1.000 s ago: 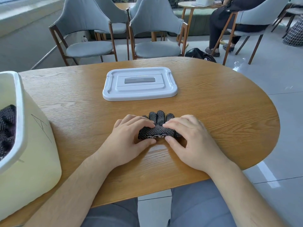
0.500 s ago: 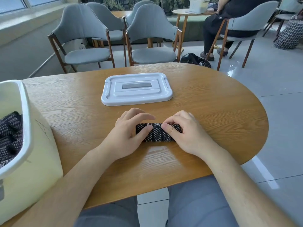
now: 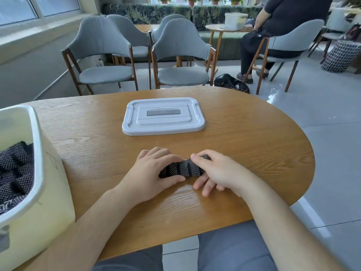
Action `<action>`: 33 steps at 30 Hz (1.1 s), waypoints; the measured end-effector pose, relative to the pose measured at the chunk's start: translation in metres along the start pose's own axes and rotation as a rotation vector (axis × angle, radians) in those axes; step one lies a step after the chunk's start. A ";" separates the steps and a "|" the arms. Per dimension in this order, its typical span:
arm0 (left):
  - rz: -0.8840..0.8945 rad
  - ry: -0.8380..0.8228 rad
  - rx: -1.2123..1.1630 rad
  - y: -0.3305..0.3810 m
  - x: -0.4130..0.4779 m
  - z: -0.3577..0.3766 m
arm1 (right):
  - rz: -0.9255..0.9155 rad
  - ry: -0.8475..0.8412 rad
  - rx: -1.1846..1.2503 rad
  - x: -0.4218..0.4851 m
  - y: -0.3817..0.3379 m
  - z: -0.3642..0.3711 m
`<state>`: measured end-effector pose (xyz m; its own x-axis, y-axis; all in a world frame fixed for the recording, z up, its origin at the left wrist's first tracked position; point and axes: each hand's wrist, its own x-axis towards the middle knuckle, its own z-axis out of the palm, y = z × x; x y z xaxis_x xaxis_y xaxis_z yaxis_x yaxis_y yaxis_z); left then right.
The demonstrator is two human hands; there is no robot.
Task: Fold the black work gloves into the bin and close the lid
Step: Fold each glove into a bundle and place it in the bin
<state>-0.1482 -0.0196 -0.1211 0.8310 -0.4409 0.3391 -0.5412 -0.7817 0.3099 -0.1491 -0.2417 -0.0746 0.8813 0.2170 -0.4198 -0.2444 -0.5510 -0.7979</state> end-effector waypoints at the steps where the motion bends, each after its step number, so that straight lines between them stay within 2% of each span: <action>1: -0.012 0.000 -0.005 0.000 -0.001 0.000 | -0.006 -0.003 0.083 0.000 -0.001 0.002; 4: -0.066 0.081 -0.027 0.007 -0.009 -0.003 | -0.033 0.006 0.214 0.001 -0.001 0.005; 7: -0.342 0.308 -0.115 0.024 -0.021 -0.017 | -0.051 -0.001 0.287 0.002 0.003 0.004; 8: -0.453 0.323 -0.164 0.029 -0.023 -0.022 | -0.058 -0.002 0.307 0.002 0.003 0.002; 10: -0.653 0.190 -0.371 0.035 -0.022 -0.028 | -0.072 0.006 0.338 0.002 0.005 0.000; 12: -0.835 0.023 -0.770 0.043 -0.015 -0.030 | -0.082 0.010 0.354 0.003 0.005 -0.002; 14: -0.923 -0.043 -1.109 0.048 -0.005 -0.028 | -0.094 0.011 0.358 0.002 0.005 -0.004; 17: -0.942 -0.026 -1.328 0.051 0.009 -0.023 | -0.113 -0.003 0.363 0.000 0.006 -0.007; 21: -0.907 0.047 -1.386 0.049 0.023 -0.012 | -0.142 0.013 0.427 -0.005 0.007 -0.014; 27: -0.849 0.084 -1.178 0.058 0.042 -0.020 | -0.234 0.101 0.510 -0.004 0.001 -0.025; 33: -0.815 0.168 -1.095 0.060 0.050 -0.050 | -0.324 0.112 0.470 0.002 -0.024 -0.027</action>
<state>-0.1453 -0.0666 -0.0407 0.9762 0.0904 -0.1969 0.1988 -0.0121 0.9800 -0.1309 -0.2500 -0.0448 0.9722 0.2143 -0.0939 -0.0856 -0.0479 -0.9952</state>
